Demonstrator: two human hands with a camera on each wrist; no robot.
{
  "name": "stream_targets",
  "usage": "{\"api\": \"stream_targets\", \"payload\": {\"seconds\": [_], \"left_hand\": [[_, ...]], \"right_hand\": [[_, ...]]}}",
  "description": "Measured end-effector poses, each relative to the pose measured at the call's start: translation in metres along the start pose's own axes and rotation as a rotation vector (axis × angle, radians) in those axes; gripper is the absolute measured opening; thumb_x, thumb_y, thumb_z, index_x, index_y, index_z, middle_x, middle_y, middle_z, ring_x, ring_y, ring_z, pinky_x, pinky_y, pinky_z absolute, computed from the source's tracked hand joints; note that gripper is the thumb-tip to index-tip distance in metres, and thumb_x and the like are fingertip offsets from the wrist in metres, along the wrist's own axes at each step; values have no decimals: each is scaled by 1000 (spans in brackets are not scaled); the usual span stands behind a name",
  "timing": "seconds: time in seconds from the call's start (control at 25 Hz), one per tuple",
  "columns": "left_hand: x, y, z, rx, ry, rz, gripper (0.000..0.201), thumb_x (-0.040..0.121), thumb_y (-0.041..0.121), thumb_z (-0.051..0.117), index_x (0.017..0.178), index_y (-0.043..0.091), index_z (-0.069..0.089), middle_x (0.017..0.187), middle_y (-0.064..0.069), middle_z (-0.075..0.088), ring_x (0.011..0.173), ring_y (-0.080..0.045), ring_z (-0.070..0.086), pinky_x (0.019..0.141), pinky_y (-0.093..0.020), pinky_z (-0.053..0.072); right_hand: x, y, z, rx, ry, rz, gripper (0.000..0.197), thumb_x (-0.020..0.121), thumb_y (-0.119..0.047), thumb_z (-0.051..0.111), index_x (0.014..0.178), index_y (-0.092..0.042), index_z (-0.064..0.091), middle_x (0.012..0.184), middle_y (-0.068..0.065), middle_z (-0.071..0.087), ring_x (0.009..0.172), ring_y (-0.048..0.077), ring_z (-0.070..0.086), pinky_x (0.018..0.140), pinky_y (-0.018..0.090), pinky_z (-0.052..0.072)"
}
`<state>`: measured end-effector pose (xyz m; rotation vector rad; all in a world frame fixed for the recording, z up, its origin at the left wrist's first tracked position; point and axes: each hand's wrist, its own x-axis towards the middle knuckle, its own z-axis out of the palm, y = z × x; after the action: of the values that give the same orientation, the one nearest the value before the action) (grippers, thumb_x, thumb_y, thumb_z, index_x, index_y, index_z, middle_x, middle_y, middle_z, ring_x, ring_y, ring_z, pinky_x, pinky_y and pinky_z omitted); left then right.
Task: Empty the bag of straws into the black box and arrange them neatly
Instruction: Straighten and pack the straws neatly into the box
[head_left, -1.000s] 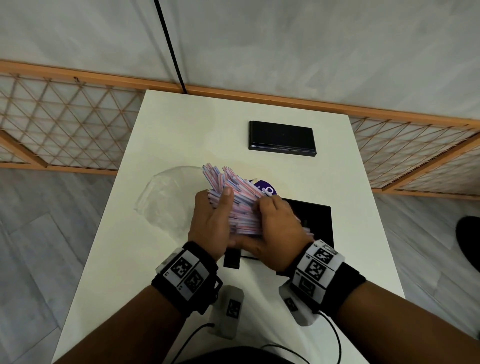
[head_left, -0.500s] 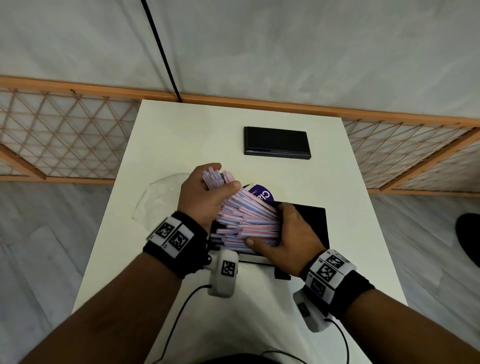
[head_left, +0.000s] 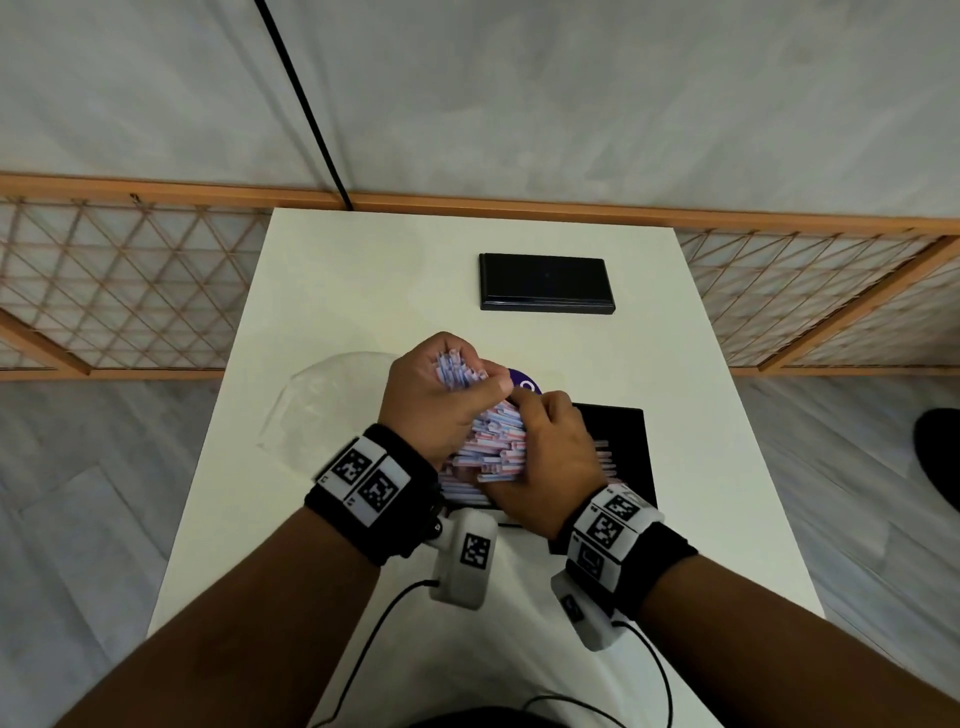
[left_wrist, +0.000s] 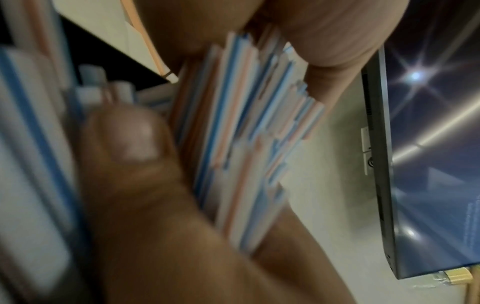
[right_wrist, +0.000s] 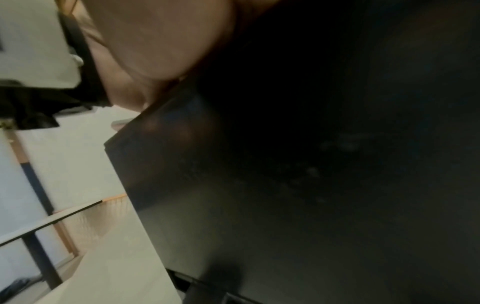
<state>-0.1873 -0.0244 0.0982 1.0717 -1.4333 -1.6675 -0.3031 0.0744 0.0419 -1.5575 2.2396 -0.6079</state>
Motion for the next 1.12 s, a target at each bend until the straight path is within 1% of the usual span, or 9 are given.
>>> {"api": "stream_targets", "payload": {"seconds": [0.16, 0.24, 0.4, 0.52, 0.6, 0.72, 0.88, 1.0, 1.12], "left_hand": [[-10, 17, -5, -93, -24, 166, 22, 61, 13, 78, 64, 28, 62, 69, -3, 70, 72, -31, 70, 73, -45, 59], [-11, 23, -13, -243, -42, 213, 22, 58, 6, 72, 63, 26, 63, 66, -1, 68, 74, -27, 71, 72, -37, 57], [-4, 0, -27, -373, 279, -62, 27, 70, -17, 62, 72, 9, 58, 76, -8, 73, 81, -24, 72, 77, -37, 53], [-3, -12, -32, -404, 443, -198, 15, 82, -5, 69, 89, 8, 64, 89, -14, 72, 81, -28, 69, 76, -39, 55], [-2, -13, -36, -527, 463, -245, 4, 88, 5, 66, 90, 9, 66, 85, -11, 73, 78, -26, 70, 74, -36, 58], [-1, -17, -38, -596, 428, -294, 10, 94, 17, 62, 92, 11, 70, 86, -6, 74, 77, -19, 71, 64, -26, 58], [-3, -18, -34, -468, 384, -285, 14, 92, 22, 68, 85, 10, 72, 87, -7, 77, 77, -21, 74, 63, -28, 59], [2, -16, -32, -468, 395, -227, 16, 96, 16, 63, 83, 7, 63, 80, -10, 71, 70, -23, 70, 58, -27, 58], [1, -20, -37, -479, 399, -288, 26, 94, 35, 66, 95, 10, 68, 90, -8, 73, 75, -22, 71, 63, -29, 57]], "right_hand": [[-2, -13, -9, 37, 127, -116, 61, 65, -57, 62, 116, -28, 43, 105, 2, 54, 97, 28, 56, 85, 45, 50], [-7, -24, -14, 10, 197, -169, 56, 68, -48, 64, 115, -26, 42, 103, 1, 57, 93, 28, 57, 84, 44, 48], [-4, -29, -9, -53, 88, -103, 68, 71, -64, 62, 123, -23, 46, 114, 0, 53, 103, 26, 52, 92, 44, 46], [-9, -13, -14, -10, -25, -86, 83, 64, -76, 61, 126, -23, 45, 120, -3, 49, 110, 19, 47, 99, 37, 43], [-15, 3, -22, -10, -25, -65, 86, 61, -78, 60, 124, -22, 47, 118, -3, 51, 109, 19, 49, 97, 36, 45], [-19, 19, -29, -179, -111, 34, 99, 62, -91, 44, 134, -24, 43, 126, -1, 54, 114, 24, 52, 100, 42, 44], [-15, 14, -23, -271, -247, 108, 94, 65, -92, 26, 141, -37, 32, 128, 0, 48, 119, 30, 48, 106, 48, 37], [-11, 1, -16, -290, -170, 61, 77, 74, -85, 27, 129, -33, 44, 120, -1, 48, 112, 28, 47, 100, 47, 39], [-9, -7, -21, -287, -123, 38, 80, 73, -84, 31, 129, -27, 44, 123, -1, 48, 112, 26, 46, 97, 45, 40]]}}
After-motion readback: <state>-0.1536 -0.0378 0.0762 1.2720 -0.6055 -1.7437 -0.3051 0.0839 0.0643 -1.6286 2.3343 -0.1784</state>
